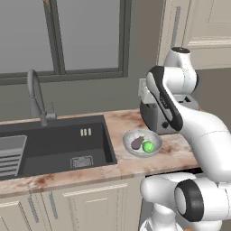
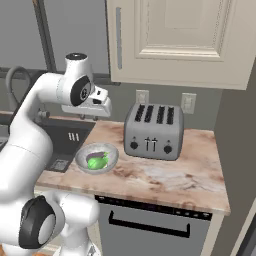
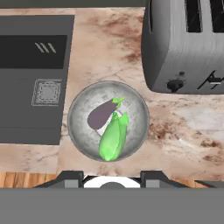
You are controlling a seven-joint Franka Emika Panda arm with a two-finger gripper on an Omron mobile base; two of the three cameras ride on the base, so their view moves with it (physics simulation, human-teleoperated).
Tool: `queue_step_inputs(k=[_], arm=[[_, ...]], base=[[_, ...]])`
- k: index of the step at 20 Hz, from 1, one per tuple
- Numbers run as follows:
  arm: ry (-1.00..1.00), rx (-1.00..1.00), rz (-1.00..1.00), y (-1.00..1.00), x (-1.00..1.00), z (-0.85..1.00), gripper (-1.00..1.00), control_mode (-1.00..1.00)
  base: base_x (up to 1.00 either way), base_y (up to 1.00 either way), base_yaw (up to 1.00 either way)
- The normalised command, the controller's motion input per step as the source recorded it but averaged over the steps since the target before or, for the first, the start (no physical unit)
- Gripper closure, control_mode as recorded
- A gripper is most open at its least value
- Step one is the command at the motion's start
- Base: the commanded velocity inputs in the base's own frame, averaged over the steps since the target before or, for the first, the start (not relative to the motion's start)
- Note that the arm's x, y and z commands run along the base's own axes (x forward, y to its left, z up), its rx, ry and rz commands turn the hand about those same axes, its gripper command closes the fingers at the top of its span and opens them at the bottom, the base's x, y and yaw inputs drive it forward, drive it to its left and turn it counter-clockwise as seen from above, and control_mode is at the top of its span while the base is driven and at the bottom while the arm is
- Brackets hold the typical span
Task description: Dump the eggplant and corn from the bowl so the bowl can be washed. Place the bowl in the sink after clearing the leftovers.
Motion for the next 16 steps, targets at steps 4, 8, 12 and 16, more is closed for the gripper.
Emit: queue_step_inputs(k=[4, 8, 12, 16], arm=[[0.00, 0.04, -0.01, 0.05, -0.08, -0.05, -1.00, -1.00], [0.09, 0.08, -0.07, 0.00, -0.15, -0.42, -1.00, -1.00], [0.13, 0.04, -0.12, -0.19, -0.21, -0.83, -1.00, -1.00], [0.16, 0.03, -0.19, -0.29, -0.07, -0.93, -1.00, -1.00]], base=[[0.00, 0.00, 0.00], [0.00, 0.00, 0.00], [0.00, 0.00, 0.00], [0.00, 0.00, 0.00]])
